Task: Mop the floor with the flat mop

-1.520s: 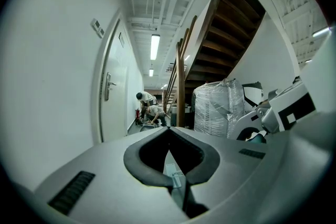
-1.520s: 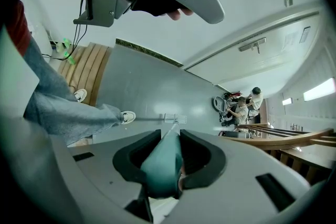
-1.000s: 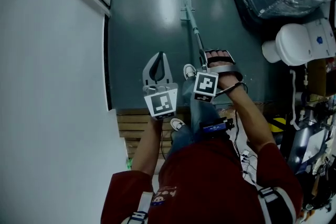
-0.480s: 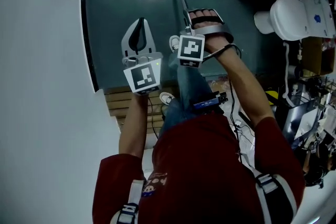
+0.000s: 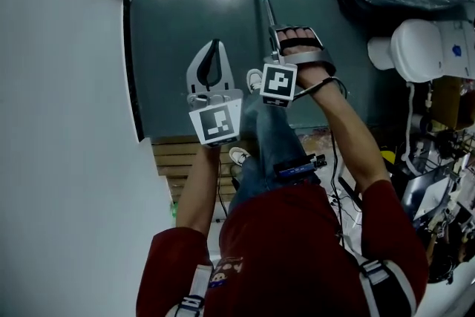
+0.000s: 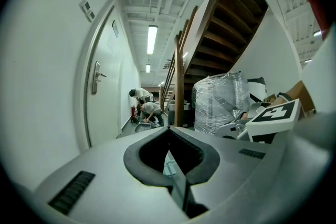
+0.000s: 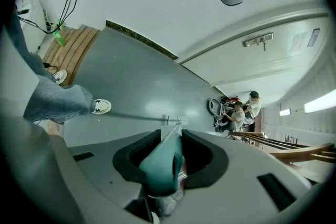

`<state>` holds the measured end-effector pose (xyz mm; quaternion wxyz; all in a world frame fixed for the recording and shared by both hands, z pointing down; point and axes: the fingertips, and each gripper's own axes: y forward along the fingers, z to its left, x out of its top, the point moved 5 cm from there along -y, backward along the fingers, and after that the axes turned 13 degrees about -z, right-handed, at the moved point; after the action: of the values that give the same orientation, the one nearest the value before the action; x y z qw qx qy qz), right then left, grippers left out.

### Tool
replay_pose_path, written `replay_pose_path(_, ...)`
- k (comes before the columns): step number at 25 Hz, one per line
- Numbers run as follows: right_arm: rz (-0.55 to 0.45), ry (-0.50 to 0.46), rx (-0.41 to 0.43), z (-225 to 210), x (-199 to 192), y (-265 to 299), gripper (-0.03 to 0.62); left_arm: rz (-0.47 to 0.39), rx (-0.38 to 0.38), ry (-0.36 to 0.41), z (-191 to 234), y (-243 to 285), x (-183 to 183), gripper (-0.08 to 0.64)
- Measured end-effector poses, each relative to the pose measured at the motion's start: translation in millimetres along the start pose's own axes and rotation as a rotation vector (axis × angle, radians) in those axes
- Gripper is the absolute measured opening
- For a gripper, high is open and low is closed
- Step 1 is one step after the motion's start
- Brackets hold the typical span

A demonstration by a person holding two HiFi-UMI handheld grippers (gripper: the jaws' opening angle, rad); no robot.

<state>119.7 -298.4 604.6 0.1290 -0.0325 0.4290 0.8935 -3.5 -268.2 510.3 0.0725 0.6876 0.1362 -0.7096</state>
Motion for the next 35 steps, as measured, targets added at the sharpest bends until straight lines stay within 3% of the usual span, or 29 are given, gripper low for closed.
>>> replay_pose_path(9, 0.01, -0.003, -0.05, -23.1, -13.3, 35.2, 0.118, 0.004, 0.01, 0.004, 3.4, 27.3, -7.6, 0.015)
replay_pose_path(15, 0.035, -0.016, -0.009, -28.6, -21.0, 44.5, 0.118, -0.009, -0.001, 0.014, 2.9, 34.4, -10.6, 0.015)
replay_pose_path(20, 0.019, -0.023, -0.064, -29.1, -22.5, 53.5, 0.118, -0.005, -0.001, 0.011, 4.0, 35.1, -12.4, 0.015)
replay_pose_path(35, 0.039, -0.026, -0.023, -23.3, -20.9, 54.0, 0.118, 0.004, -0.002, 0.005, 10.1, 30.8, -10.3, 0.015)
